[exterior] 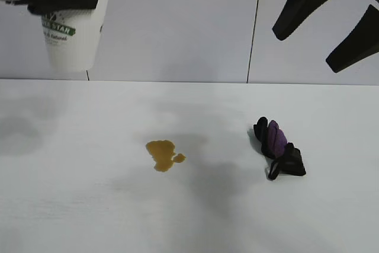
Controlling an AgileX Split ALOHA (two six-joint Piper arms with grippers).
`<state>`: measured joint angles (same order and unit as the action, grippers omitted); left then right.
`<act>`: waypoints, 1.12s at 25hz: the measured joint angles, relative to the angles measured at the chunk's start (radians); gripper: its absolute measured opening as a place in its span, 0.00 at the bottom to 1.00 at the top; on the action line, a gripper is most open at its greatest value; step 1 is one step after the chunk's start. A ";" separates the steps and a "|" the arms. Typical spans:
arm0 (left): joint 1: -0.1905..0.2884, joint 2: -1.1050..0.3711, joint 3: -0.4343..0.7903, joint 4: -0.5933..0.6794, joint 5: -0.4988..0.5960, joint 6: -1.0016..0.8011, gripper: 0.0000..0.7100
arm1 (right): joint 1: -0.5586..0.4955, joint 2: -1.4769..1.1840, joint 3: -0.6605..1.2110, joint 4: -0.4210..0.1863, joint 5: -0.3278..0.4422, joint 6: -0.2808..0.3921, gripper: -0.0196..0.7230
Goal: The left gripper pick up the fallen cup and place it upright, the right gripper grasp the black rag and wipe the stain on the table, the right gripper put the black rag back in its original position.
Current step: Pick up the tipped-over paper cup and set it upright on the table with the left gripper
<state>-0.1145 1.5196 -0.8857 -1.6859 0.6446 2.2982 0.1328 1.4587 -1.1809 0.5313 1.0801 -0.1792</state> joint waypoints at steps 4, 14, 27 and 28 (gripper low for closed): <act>0.000 0.070 -0.003 -0.005 0.072 -0.005 0.75 | 0.000 0.000 0.000 0.012 -0.007 0.000 0.78; 0.000 0.241 -0.004 -0.005 0.092 0.017 0.75 | 0.000 0.000 0.000 0.012 -0.007 0.000 0.78; 0.001 0.306 -0.022 -0.007 0.212 0.105 0.75 | 0.000 0.000 0.000 0.013 -0.007 0.002 0.78; 0.002 0.310 -0.023 -0.007 0.215 0.116 0.75 | 0.000 0.000 0.000 0.014 -0.007 0.002 0.78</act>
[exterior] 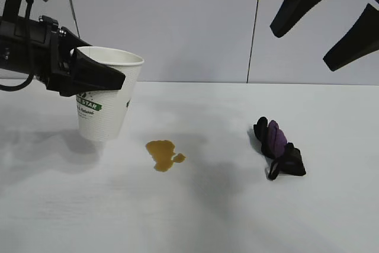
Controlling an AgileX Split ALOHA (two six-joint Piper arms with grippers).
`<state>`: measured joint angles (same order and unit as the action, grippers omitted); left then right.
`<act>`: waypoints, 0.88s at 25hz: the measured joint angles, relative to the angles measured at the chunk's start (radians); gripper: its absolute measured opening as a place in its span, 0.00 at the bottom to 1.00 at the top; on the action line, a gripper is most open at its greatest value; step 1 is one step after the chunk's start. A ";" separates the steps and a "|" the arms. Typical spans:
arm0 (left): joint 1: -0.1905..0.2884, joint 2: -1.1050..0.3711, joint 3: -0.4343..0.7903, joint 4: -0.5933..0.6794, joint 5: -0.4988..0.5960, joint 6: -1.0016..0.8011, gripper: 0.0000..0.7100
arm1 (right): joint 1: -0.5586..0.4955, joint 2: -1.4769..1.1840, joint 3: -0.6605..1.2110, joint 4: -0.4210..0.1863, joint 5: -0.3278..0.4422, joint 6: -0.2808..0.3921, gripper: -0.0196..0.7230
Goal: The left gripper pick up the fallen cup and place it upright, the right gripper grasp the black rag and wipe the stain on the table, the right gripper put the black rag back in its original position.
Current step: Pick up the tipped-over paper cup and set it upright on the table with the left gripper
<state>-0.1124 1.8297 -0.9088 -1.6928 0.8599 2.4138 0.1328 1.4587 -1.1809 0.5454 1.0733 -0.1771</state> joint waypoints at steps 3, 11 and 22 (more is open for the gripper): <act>0.003 0.021 -0.003 0.000 0.003 0.020 0.75 | 0.000 0.000 0.000 0.001 0.000 0.000 0.78; 0.015 0.122 -0.061 -0.002 0.003 0.045 0.75 | 0.000 0.000 0.000 0.004 0.000 0.000 0.78; 0.124 0.150 -0.068 -0.003 0.000 0.058 0.75 | 0.000 0.000 0.000 0.005 -0.013 0.001 0.78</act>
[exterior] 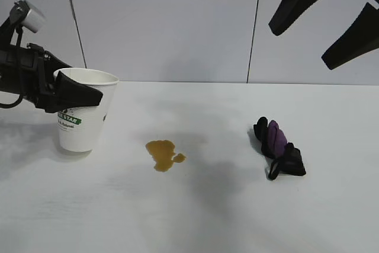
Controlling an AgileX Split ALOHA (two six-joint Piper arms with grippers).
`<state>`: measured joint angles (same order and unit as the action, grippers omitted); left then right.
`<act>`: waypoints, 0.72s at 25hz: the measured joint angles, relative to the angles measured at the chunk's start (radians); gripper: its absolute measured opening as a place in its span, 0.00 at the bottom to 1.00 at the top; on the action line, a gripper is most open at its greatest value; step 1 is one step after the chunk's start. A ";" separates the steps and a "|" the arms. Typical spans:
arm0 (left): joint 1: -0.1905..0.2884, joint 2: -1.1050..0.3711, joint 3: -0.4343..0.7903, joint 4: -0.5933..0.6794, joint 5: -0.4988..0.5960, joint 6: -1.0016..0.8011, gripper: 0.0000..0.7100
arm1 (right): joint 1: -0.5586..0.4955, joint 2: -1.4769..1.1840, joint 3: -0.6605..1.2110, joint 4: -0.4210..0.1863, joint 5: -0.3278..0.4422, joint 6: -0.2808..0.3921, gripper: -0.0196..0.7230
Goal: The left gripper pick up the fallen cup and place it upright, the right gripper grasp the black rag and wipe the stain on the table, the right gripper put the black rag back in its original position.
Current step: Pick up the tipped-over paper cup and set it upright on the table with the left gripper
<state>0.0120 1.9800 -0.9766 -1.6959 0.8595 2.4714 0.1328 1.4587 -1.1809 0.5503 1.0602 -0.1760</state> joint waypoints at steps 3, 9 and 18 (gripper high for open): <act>0.001 0.000 0.000 0.000 0.000 0.000 0.75 | 0.000 0.000 0.000 0.001 -0.003 0.000 0.78; 0.001 0.000 0.000 0.000 0.001 -0.007 0.75 | 0.000 0.000 0.000 0.001 -0.005 0.000 0.78; 0.001 0.000 0.000 0.000 0.128 0.092 0.75 | 0.000 0.000 0.000 0.004 -0.014 0.000 0.78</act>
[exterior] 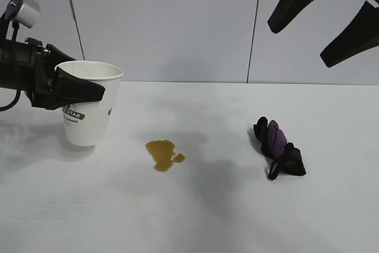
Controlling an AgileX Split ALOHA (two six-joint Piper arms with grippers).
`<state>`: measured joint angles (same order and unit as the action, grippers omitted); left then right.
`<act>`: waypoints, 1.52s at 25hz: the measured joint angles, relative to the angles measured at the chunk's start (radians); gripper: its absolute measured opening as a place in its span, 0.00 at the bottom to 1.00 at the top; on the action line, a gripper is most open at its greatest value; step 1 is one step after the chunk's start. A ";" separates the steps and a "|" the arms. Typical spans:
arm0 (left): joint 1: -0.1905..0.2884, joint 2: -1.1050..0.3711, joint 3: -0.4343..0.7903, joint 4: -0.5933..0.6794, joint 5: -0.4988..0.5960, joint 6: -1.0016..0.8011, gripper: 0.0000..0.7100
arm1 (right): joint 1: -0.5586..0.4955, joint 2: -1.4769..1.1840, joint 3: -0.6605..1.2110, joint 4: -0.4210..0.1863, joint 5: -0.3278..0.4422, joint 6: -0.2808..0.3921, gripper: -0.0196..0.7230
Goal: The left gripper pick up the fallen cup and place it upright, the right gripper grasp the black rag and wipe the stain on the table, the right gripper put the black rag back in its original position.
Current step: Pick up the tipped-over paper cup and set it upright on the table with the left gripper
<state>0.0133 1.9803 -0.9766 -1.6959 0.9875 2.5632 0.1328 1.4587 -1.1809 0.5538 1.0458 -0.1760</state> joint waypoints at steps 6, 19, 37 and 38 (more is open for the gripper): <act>0.000 0.094 -0.001 -0.002 0.040 0.012 0.75 | 0.000 0.000 0.000 0.000 0.000 0.000 0.78; 0.000 0.115 -0.003 -0.002 0.109 0.013 0.76 | 0.000 0.000 0.000 0.001 -0.002 0.000 0.78; 0.000 0.115 -0.003 -0.002 0.081 0.003 0.97 | 0.000 0.000 0.000 0.003 -0.023 0.000 0.78; 0.000 0.115 -0.003 -0.002 0.081 0.003 0.97 | 0.000 0.000 0.000 0.003 -0.024 0.000 0.78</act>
<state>0.0133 2.0950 -0.9792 -1.6977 1.0683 2.5665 0.1328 1.4587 -1.1809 0.5570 1.0215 -0.1760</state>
